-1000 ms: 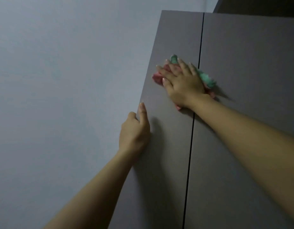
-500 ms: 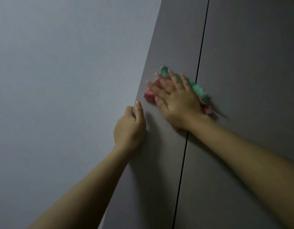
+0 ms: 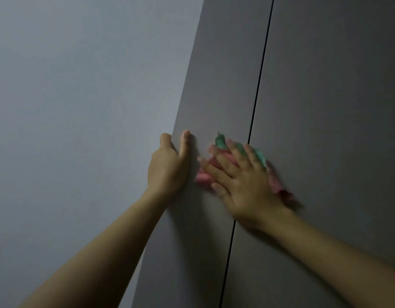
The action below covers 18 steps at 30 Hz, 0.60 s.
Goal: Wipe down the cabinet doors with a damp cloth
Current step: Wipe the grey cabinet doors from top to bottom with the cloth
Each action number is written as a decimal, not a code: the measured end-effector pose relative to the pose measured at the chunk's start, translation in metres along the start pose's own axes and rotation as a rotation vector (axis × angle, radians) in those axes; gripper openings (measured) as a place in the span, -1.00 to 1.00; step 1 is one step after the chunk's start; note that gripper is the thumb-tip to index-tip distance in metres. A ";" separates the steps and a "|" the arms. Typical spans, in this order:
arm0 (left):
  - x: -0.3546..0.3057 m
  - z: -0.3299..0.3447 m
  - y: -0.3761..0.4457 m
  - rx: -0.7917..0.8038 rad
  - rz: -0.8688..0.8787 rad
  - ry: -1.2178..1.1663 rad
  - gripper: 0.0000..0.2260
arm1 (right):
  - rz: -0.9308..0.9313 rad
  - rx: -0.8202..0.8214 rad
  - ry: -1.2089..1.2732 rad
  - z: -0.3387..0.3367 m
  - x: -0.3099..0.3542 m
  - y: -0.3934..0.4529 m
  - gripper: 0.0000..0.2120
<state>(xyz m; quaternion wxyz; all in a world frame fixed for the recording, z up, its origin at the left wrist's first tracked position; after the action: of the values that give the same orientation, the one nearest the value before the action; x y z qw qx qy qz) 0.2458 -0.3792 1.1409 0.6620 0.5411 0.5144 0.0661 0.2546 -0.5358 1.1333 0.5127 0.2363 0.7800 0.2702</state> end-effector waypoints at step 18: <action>0.002 0.001 0.000 0.042 -0.037 0.002 -0.58 | 0.331 -0.058 0.010 -0.026 -0.088 0.022 -0.47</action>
<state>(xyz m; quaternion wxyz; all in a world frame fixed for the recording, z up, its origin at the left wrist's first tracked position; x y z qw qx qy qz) 0.2478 -0.3787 1.1394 0.6511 0.5452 0.5262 0.0435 0.2646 -0.5813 1.2157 0.4638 0.3453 0.7249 0.3744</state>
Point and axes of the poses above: each hand's wrist, its own y-axis towards the middle knuckle, its own z-axis out of the palm, x = y × z, the point moved 9 cm from there along y, towards the middle knuckle, and after that the axes turned 13 degrees about x, right-handed, at the moved point
